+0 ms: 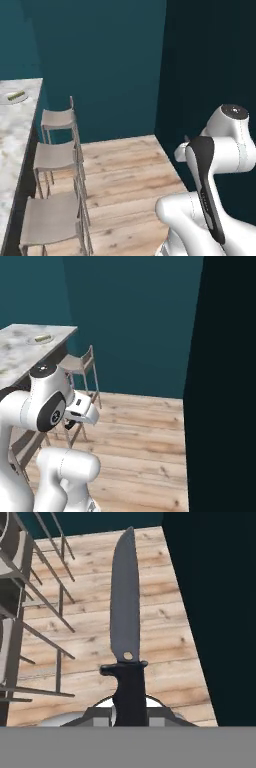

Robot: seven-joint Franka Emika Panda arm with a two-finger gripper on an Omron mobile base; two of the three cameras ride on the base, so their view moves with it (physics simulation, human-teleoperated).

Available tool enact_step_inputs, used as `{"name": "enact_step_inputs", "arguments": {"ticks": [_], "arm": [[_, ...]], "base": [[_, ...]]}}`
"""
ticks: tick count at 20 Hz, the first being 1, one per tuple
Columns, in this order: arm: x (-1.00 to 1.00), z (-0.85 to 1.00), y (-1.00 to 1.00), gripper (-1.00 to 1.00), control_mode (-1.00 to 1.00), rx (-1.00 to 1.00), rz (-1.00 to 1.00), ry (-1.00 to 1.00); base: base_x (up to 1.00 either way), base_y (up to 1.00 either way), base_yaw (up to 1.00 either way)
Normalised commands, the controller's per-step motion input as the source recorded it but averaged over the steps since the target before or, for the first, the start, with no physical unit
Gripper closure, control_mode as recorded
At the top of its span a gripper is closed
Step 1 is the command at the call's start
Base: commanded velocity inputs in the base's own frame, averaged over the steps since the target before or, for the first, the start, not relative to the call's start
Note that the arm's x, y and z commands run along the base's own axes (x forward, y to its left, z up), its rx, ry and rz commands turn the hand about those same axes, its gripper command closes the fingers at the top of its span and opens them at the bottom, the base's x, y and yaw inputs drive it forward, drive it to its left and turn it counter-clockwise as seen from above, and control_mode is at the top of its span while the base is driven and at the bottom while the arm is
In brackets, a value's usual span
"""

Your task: Retrieve the butter from the fridge and place it on a plate on the dining table. Then retrieve the butter knife by the fridge and place it near the plate.

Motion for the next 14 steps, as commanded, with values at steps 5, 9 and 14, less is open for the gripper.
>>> {"name": "enact_step_inputs", "arguments": {"ticks": [5,9,14], "arm": [[0.0,0.0,0.0,1.0,1.0,0.0,0.0,0.0],[0.0,0.0,0.0,1.0,1.0,0.0,0.0,0.0],[0.0,0.0,0.0,1.0,1.0,0.0,0.0,0.0]], "base": [[0.86,-0.21,0.56],[0.78,-0.27,0.41],[0.66,-0.42,0.37]]}}
